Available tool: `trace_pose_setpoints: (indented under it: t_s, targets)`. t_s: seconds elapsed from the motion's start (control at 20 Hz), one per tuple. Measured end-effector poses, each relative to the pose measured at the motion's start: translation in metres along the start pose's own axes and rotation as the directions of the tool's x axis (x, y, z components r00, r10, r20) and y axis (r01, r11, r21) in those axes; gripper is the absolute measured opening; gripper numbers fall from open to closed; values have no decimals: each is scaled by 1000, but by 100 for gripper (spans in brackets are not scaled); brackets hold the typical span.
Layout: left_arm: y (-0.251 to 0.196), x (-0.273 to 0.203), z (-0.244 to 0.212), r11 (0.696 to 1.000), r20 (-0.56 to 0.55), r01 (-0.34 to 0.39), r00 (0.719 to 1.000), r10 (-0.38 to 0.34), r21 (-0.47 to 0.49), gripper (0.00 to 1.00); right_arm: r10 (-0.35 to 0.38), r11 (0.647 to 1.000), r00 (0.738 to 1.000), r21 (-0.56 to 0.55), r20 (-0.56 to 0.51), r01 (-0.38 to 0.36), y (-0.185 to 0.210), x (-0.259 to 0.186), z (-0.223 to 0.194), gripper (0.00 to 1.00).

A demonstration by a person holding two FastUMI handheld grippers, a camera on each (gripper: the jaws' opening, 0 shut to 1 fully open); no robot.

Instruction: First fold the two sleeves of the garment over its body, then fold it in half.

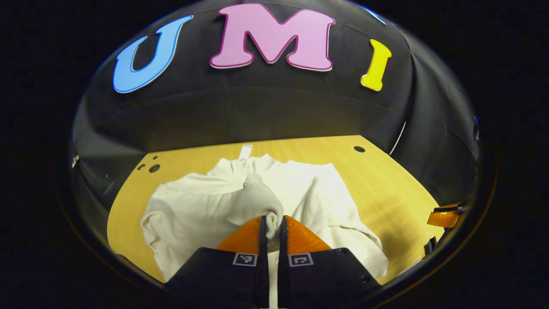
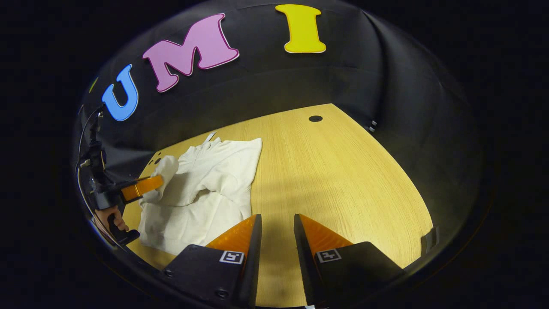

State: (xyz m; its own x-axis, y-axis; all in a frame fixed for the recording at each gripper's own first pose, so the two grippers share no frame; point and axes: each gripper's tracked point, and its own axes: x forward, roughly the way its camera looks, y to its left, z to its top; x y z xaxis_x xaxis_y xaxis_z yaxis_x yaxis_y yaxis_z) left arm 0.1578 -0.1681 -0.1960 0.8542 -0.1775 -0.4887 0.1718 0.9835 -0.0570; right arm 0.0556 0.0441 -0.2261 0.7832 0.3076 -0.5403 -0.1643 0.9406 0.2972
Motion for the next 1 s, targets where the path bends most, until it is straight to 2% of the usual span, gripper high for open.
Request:
trace_pose_setpoints:
  t_s: [0.25,0.55,0.6,0.65,0.7,0.8,0.85,1.0]
  targets:
    - [-20,17,-23,1000,-67,30,997,-30,1,11,7,1000,1000,7,-16,-7,-11,9,-1,46]
    - [-40,18,-38,996,-104,86,991,-85,4,25,9,1000,999,18,-31,-9,-16,16,-6,46]
    - [-47,17,-40,994,-103,111,988,-111,-5,31,11,1000,999,20,-30,-11,-14,16,-5,46]
    - [-54,11,-38,990,-101,139,985,-140,-12,31,12,1000,999,20,-29,-12,-12,16,-5,46]
    - [-62,11,-39,986,-97,166,981,-166,-12,43,13,1000,999,19,-30,-12,-10,16,-6,46]
    - [-76,1,-39,976,-89,218,972,-217,7,49,18,1000,999,15,-30,-17,-4,15,-8,46]
    - [-82,-6,-39,970,-83,242,967,-240,17,61,21,1000,999,15,-31,-21,-1,14,-11,46]
    - [-88,-31,-42,958,-72,286,956,-283,37,69,33,999,999,10,-41,-33,12,13,-18,46]
